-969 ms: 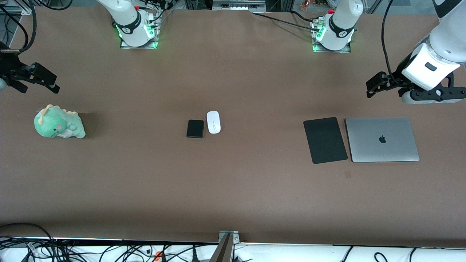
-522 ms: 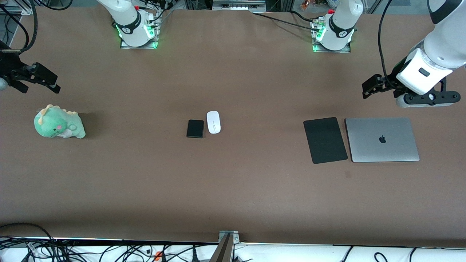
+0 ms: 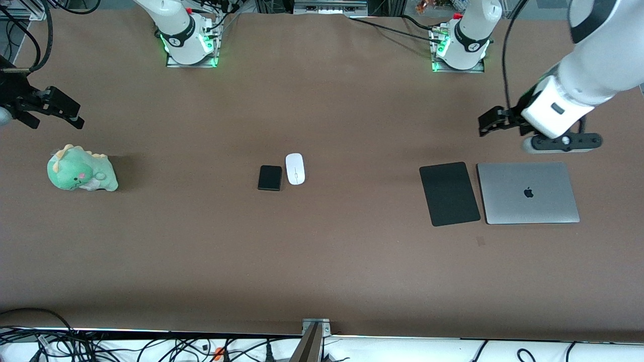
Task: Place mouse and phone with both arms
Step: 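Reach the left gripper to the white mouse while the right gripper moves out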
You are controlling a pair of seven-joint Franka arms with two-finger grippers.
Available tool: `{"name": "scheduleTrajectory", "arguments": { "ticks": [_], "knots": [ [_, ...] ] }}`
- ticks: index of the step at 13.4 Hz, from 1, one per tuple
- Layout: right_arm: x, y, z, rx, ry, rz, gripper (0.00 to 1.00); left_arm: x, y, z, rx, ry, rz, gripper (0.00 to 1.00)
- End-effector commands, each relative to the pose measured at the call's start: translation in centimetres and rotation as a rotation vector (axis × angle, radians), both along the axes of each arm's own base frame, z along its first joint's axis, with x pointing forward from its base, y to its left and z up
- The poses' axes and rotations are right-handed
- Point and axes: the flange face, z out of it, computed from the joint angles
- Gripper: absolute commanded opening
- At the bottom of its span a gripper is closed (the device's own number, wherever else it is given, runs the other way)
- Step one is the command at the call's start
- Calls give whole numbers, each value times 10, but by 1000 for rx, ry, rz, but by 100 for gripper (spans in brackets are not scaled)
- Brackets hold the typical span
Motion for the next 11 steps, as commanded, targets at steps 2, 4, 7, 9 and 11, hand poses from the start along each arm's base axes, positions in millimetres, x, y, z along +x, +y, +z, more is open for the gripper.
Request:
{"name": "scheduleTrajectory", "arguments": {
  "ticks": [2,4,7,9,11],
  "knots": [
    [-2,3,-15,-12,79,13,100,19,-82,-70,-25,54,147,100],
    [1,8,-22,-17,96,21,100,22,-128,-107,-57,56,167,100],
    [6,11,-39,-18,128,9,100,10,-205,-152,-85,32,209,100],
    [10,12,-55,-12,157,-3,100,-8,-259,-186,-105,27,227,100],
    [13,12,-67,-10,181,-79,100,-23,-305,-225,-122,-15,237,100]
  ]
}}
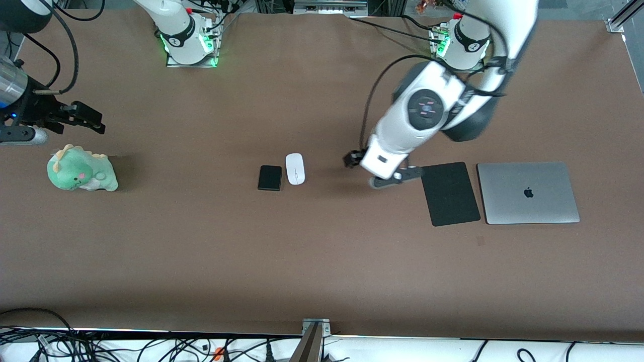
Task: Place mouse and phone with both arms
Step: 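Reach the left gripper to the white mouse while the right gripper moves out, then close the left gripper on the white mouse and lift it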
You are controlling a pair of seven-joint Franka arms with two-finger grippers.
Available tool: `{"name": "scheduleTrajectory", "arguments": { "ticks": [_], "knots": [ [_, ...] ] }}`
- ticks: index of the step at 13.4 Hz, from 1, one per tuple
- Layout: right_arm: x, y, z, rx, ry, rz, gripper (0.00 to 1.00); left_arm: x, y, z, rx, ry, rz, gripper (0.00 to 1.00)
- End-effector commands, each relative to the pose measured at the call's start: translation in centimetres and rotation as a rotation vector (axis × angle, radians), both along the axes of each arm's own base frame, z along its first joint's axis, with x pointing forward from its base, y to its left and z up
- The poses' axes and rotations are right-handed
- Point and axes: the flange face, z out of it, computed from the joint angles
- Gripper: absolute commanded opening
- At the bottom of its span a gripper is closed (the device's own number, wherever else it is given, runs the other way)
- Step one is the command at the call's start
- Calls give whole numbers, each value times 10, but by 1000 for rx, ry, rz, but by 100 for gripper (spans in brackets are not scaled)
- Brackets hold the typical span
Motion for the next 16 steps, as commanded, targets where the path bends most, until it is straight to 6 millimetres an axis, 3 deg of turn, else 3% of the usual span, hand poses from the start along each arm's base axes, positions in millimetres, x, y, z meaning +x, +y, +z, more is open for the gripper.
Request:
{"name": "scheduleTrajectory", "arguments": {
  "ticks": [1,4,7,10,13,16],
  "knots": [
    [1,6,-12,-9,28,-61,100,-14,-54,-49,3,-36,26,100],
    [5,23,-26,-14,57,-33,100,-34,-107,-82,42,-75,10,100],
    [9,30,-44,-19,95,-22,100,-53,-140,-119,37,-64,-18,100],
    [14,34,-56,-27,114,-13,100,-73,-160,-158,76,-126,-24,100],
    [15,33,-59,-21,118,-19,100,-83,-181,-173,71,-147,-19,100],
    [15,34,-62,-23,124,-19,100,-81,-185,-170,59,-152,-8,100]
  ]
}}
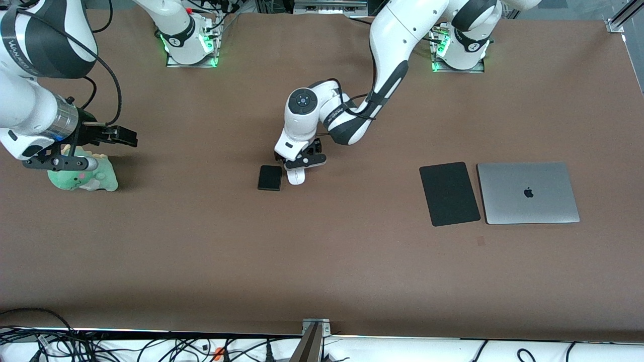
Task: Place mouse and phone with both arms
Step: 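Close the left gripper on the white mouse and lift it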
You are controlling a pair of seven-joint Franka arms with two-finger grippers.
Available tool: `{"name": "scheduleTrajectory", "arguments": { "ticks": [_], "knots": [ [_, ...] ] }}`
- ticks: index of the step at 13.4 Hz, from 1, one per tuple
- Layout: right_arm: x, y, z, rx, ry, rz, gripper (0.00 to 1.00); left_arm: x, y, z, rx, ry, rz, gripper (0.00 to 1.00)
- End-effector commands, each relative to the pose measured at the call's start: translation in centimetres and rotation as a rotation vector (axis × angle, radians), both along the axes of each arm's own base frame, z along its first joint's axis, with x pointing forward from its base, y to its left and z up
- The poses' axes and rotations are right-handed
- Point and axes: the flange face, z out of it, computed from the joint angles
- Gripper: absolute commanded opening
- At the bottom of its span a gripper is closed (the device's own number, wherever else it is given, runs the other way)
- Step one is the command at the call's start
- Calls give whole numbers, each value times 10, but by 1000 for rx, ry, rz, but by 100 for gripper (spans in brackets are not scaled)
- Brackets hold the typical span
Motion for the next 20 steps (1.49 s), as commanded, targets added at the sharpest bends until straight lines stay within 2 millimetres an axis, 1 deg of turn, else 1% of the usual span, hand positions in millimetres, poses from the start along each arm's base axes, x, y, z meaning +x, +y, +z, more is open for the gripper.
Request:
{"name": "scheduleTrajectory", "arguments": {
  "ticks": [1,5,8,9,11,13,15,16,17,18,19,20],
  "knots": [
    [-1,2,0,-7,9,-15,100,9,-6,4,3,-30,12,100],
    [-1,0,0,-5,6,-20,100,10,-3,-7,12,-27,12,100],
    [-1,-1,-3,-4,12,-22,100,8,-6,-14,7,-31,6,100],
    [-1,-1,-4,-3,16,-22,100,8,-6,-14,7,-31,2,96],
    [-1,-1,-5,-3,20,-22,100,10,-5,-14,14,-44,-32,55],
    [-1,-1,-5,-2,20,-23,100,14,-1,-12,16,-55,-75,34],
    [-1,-1,-6,-4,22,-22,100,17,0,-9,14,-61,-83,27],
    [-1,-1,-7,-2,23,-23,100,18,1,-7,16,-64,-84,26],
    [-1,-1,-7,-2,23,-23,100,27,9,-5,17,-66,-70,25],
    [-1,-1,-6,-4,22,-22,100,38,18,2,17,-68,-55,25],
    [0,-1,-7,-2,23,-23,100,51,30,10,18,-69,-57,25],
    [0,-1,-7,-2,22,-23,100,69,48,21,28,-59,-75,25]
  ]
}}
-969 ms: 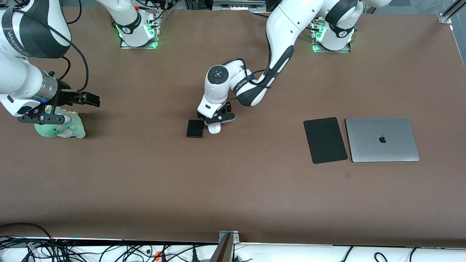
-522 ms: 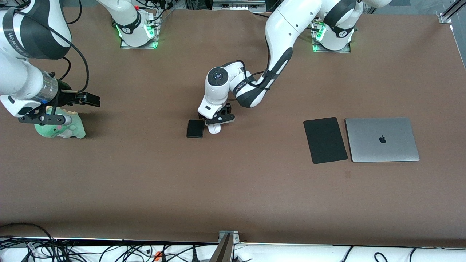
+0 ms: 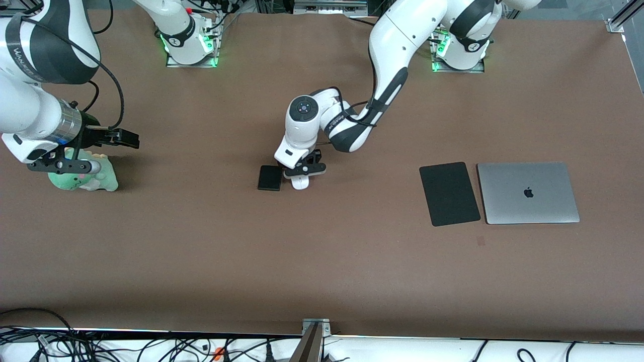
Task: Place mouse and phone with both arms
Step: 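Close the left gripper on the white mouse and lift it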
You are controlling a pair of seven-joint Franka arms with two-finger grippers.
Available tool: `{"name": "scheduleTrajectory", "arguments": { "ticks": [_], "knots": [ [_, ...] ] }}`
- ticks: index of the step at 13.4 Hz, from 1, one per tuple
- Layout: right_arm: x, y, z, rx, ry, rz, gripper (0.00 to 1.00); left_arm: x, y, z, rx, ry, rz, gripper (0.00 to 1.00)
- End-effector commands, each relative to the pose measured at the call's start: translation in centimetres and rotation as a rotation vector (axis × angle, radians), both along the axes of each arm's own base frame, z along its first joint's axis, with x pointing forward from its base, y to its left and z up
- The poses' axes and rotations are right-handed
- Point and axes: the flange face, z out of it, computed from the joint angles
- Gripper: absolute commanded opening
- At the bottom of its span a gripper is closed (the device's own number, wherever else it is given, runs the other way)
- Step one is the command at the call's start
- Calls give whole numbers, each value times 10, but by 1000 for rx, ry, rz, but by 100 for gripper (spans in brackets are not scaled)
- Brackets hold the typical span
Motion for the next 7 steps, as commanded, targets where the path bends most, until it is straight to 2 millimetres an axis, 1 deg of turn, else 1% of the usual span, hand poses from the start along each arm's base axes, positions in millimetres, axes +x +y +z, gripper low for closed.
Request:
{"name": "scheduleTrajectory", "arguments": {
  "ticks": [1,2,4,5,6,7],
  "knots": [
    [-2,0,1,1,5,-12,100,47,50,37,38,13,-43,25],
    [-1,1,1,1,2,-11,100,63,70,47,43,31,-57,25],
    [2,7,-4,12,1,-8,99,81,119,59,25,88,-87,25],
    [4,16,-9,23,5,2,99,84,144,60,16,103,-104,25],
    [7,23,-15,23,9,-5,99,88,165,67,12,107,-122,25],
    [9,35,-20,17,3,-23,99,89,185,72,24,108,-127,25]
  ]
}}
